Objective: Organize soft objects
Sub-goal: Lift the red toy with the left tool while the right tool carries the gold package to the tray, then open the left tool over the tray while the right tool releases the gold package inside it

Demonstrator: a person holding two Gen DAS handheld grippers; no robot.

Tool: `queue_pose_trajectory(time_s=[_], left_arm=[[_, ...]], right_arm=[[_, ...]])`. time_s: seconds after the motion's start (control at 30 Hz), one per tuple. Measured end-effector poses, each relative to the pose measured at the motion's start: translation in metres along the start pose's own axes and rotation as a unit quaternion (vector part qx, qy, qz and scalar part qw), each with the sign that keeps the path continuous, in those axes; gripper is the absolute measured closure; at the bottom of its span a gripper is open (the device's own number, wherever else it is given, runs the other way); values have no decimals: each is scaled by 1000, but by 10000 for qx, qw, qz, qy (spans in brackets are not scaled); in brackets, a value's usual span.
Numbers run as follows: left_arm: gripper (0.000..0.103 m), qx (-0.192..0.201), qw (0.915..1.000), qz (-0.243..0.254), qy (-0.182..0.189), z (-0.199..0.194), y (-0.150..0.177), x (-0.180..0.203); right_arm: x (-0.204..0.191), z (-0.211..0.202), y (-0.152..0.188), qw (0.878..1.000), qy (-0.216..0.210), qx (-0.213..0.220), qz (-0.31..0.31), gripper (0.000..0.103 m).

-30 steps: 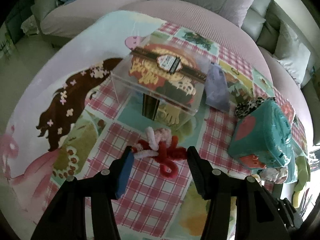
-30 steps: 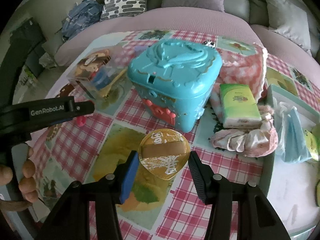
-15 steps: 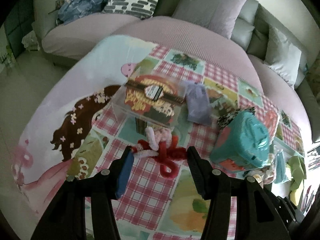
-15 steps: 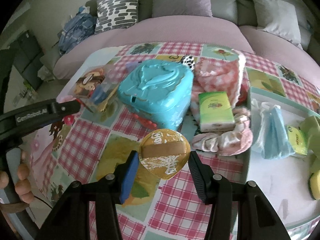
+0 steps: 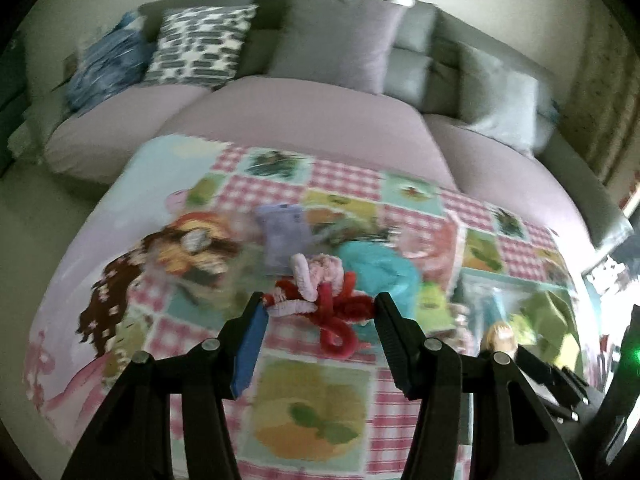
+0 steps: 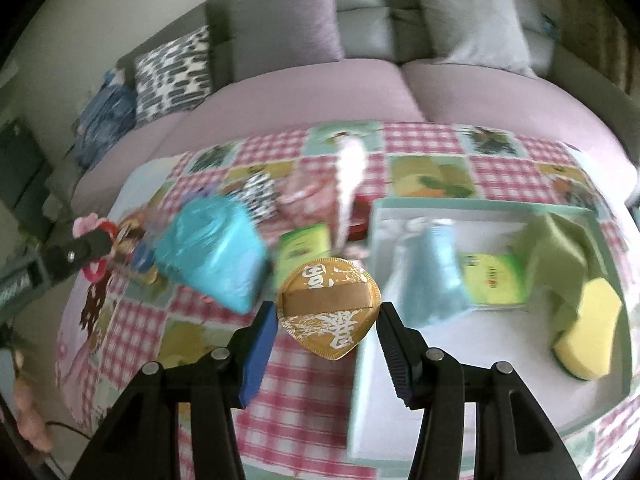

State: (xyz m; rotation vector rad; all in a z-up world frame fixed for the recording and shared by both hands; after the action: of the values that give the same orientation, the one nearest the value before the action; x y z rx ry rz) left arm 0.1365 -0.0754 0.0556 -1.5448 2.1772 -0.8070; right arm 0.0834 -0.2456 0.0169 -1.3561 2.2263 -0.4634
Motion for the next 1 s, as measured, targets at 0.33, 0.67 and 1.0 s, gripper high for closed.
queue_pose_trajectory(time_s=[0.33, 0.67, 1.0], left_arm=[[47, -247, 9955, 732, 552, 17, 1, 83], [47, -632, 9772, 1650, 1180, 36, 20, 168], [47, -1136, 9584, 2247, 1343, 64, 49, 216]], right_arm=[[92, -23, -16, 9933, 574, 252, 968, 49], [158, -41, -17, 9806, 1076, 387, 1591, 48], [165, -36, -15, 9818, 1027, 242, 1576, 48]])
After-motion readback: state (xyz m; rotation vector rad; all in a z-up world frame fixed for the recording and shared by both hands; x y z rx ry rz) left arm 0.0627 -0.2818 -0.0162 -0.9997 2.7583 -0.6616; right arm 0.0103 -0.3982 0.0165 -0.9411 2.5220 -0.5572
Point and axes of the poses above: each gripper's, at about its wrist camera, not at the fingertips, and z roughly the way its jaws point, x to its right, y to its underside, the point moved 3 cm from there along z, roughly the way its jaws point, and after that the axes turned 8 degrees about z, right-handed, at the moved point
